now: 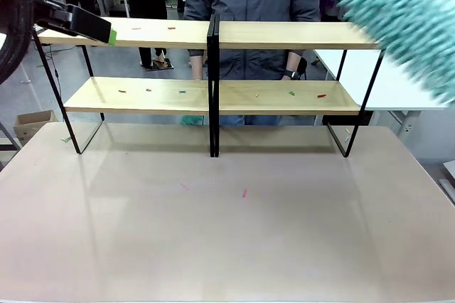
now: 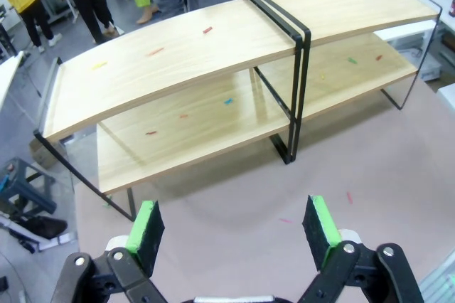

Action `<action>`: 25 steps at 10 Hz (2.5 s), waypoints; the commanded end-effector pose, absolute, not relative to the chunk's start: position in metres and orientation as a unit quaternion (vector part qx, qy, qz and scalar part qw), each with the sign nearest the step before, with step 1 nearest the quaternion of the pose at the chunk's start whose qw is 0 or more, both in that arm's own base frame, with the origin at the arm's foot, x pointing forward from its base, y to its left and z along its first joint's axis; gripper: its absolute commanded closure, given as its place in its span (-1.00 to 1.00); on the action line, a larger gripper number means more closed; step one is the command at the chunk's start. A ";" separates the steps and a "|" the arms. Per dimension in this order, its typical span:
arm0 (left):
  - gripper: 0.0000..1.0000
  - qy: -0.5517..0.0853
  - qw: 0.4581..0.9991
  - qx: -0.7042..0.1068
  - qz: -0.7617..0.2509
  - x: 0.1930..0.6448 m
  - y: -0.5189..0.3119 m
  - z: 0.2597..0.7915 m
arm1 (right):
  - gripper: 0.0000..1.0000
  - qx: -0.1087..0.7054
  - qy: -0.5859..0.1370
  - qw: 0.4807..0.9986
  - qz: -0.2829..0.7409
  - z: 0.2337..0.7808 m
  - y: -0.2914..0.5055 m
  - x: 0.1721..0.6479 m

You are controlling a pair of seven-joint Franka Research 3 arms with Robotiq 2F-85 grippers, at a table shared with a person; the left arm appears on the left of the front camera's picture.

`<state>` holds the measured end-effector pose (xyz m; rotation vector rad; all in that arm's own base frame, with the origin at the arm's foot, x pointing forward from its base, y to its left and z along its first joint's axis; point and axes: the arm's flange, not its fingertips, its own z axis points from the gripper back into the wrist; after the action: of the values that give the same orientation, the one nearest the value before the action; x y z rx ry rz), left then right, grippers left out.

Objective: Clean the shelves.
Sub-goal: Clean another randomly selected level of the Shelf with the Duster.

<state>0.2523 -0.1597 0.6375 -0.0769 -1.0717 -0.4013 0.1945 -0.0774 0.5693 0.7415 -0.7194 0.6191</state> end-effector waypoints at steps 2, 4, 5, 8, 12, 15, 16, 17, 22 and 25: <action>-1.00 -0.508 0.840 -0.032 -0.188 0.251 -0.159 0.639 | 0.75 0.153 -0.176 0.878 0.417 0.550 0.078 0.215; -1.00 -0.508 0.840 -0.032 -0.188 0.251 -0.159 0.639 | 0.75 0.234 -0.239 0.871 0.360 0.567 0.036 0.211; -1.00 -0.508 0.840 -0.032 -0.188 0.251 -0.159 0.639 | 0.75 0.169 -0.204 0.876 0.402 0.559 0.076 0.211; -1.00 -0.508 0.840 -0.032 -0.188 0.251 -0.159 0.639 | 0.75 0.047 -0.116 0.906 0.404 0.531 0.160 0.239; -1.00 -0.508 0.840 -0.032 -0.188 0.251 -0.159 0.639 | 0.75 0.102 -0.190 0.871 0.442 0.509 0.293 0.265; -1.00 -0.508 0.840 -0.032 -0.188 0.251 -0.159 0.639 | 0.75 0.080 -0.165 0.868 0.461 0.501 0.293 0.248; -1.00 -0.508 0.840 -0.032 -0.188 0.251 -0.159 0.639 | 0.75 0.073 -0.205 0.872 0.438 0.497 0.298 0.248; -1.00 -0.508 0.840 -0.032 -0.188 0.251 -0.159 0.639 | 0.75 0.080 -0.250 0.863 0.431 0.499 0.315 0.255; -1.00 -0.508 0.840 -0.032 -0.188 0.251 -0.159 0.639 | 0.75 0.057 -0.280 0.887 0.363 0.507 0.408 0.309; -1.00 -0.508 0.840 -0.032 -0.188 0.251 -0.159 0.639 | 0.75 0.037 -0.304 0.898 0.316 0.515 0.432 0.332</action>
<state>0.2519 -0.1596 0.6379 -0.0771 -1.0730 -0.4014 0.3281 0.4052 0.5123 0.1200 -0.6159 0.7188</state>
